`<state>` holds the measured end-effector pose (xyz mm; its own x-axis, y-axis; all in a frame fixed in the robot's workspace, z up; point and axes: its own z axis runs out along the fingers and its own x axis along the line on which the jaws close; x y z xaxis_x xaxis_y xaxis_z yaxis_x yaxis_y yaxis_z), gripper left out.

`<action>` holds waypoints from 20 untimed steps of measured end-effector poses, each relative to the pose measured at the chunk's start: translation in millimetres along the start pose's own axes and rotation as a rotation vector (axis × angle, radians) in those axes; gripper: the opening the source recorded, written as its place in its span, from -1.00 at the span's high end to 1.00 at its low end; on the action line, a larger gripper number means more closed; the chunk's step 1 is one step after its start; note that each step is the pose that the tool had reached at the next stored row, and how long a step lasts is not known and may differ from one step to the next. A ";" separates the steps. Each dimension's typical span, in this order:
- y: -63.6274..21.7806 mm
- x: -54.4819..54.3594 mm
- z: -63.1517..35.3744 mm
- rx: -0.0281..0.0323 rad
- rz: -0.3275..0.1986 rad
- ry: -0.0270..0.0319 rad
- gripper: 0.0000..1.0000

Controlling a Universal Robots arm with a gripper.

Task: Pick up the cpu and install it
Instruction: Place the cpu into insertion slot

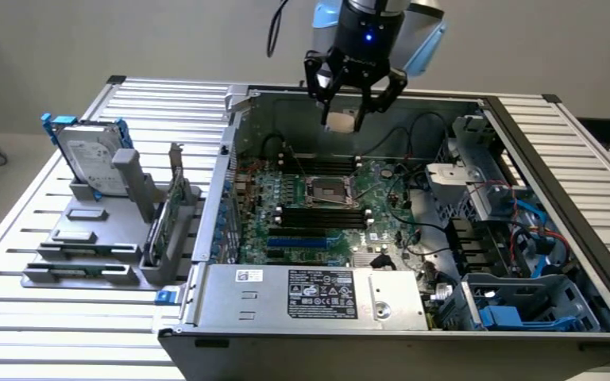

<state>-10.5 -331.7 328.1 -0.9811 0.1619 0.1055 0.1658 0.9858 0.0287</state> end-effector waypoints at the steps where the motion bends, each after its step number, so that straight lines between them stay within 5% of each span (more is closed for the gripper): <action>1: 0.0 -0.1 0.9 -0.0019 0.017 -0.0005 -0.09; 20: -0.7 -2.8 26.0 -0.0383 0.361 -0.0104 -0.09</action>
<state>-10.5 -331.7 302.0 -0.8597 0.4998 0.1055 0.5050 0.8626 0.0287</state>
